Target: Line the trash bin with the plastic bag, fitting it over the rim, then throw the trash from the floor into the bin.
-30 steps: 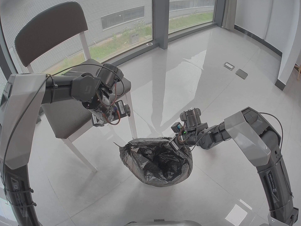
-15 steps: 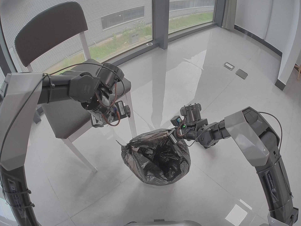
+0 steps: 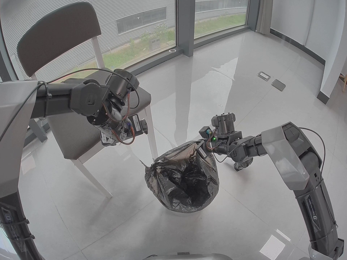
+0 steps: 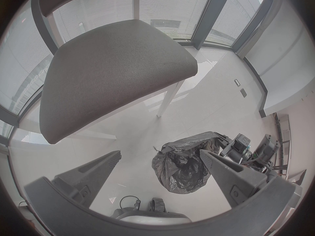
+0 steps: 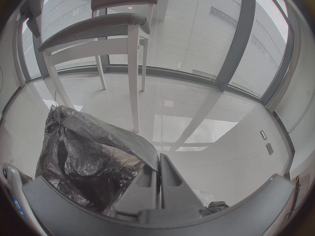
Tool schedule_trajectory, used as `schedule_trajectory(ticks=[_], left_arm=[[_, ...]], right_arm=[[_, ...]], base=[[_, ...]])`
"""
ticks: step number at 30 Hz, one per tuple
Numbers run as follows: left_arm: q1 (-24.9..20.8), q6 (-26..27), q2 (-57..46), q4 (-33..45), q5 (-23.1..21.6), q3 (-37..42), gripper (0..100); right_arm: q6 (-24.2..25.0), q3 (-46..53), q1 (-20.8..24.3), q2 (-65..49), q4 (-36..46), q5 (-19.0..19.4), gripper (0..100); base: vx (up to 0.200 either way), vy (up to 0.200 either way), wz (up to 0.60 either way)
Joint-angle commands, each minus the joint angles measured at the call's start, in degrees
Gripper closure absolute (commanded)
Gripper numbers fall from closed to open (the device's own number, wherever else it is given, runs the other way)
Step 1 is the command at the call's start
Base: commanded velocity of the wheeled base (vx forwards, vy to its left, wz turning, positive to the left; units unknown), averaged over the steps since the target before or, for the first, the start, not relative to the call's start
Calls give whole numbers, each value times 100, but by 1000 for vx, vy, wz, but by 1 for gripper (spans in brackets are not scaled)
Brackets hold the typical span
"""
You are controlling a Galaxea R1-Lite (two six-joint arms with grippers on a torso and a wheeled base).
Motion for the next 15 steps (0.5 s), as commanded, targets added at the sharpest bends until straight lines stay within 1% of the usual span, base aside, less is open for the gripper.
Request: schedule_trajectory(ticks=[1, 6, 15], left_arm=[[-4, -3, -151, -2, 6, 88, 0], [-4, -3, -204, -2, 6, 150, 0], [-30, -12, -248, -10, 32, 413, 0]], right_arm=[[14, -92, -50, 125, -6, 5, 0], [23, -92, -59, 169, -6, 5, 0], [137, 84, 64, 107, 3, 5, 0]], base=[[0, 0, 0], [0, 0, 0], [0, 0, 0]])
